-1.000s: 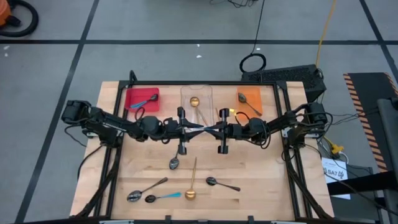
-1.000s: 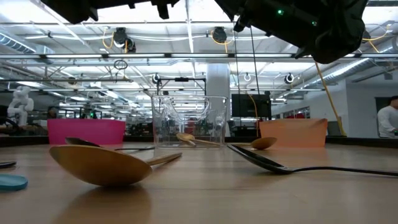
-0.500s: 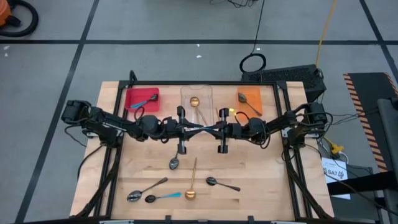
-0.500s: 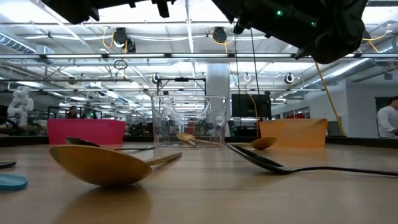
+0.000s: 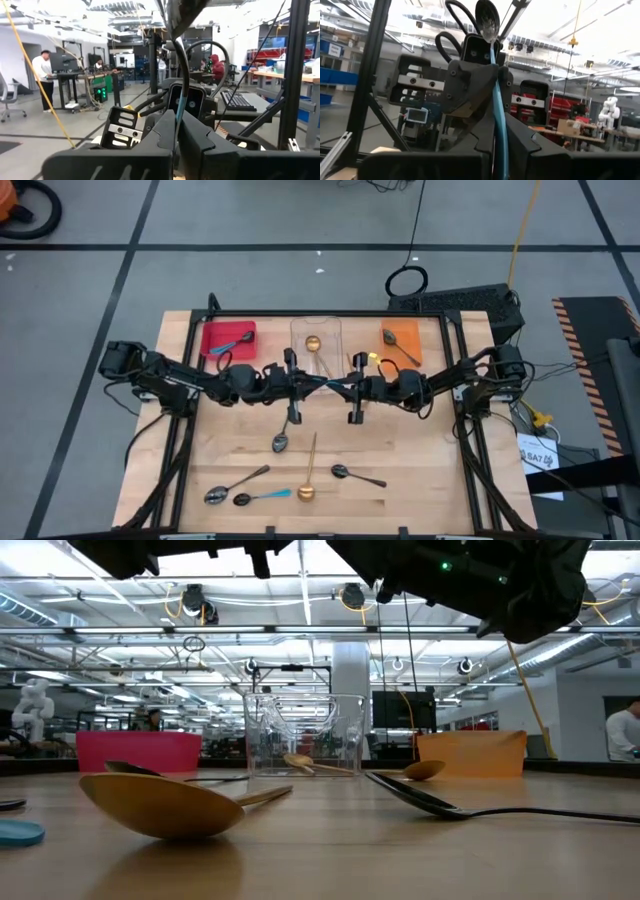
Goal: Sort silverware by color (type)
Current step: Put the blue spoon into the red bin
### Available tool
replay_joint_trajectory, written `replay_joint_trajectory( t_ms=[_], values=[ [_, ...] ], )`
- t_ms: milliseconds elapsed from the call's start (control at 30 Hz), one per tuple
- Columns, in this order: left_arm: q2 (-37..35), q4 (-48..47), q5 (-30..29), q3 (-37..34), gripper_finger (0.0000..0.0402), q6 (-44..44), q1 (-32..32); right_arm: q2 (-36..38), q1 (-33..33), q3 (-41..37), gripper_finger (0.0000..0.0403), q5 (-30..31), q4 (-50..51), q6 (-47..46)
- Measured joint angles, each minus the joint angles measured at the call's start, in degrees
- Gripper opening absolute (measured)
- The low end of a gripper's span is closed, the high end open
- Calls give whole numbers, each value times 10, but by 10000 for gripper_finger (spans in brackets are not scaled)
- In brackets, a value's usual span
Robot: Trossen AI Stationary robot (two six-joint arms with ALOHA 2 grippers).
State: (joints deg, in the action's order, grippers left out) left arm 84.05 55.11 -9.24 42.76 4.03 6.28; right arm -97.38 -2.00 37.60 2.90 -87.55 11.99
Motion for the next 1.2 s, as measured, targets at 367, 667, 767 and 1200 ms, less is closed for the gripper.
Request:
replay_joint_trajectory(
  t_ms=[367,667,767,1200],
  values=[
    [-2,-14,0,0,9,-3,0,-1,0,0,28,1,18,-41],
    [-2,-14,4,0,9,4,0,0,1,0,123,20,44,-88],
    [-2,-17,5,0,9,5,-2,5,4,0,160,20,85,-105],
    [-129,-391,-7,35,9,-22,-3,166,29,0,235,20,584,-146]
  ],
)
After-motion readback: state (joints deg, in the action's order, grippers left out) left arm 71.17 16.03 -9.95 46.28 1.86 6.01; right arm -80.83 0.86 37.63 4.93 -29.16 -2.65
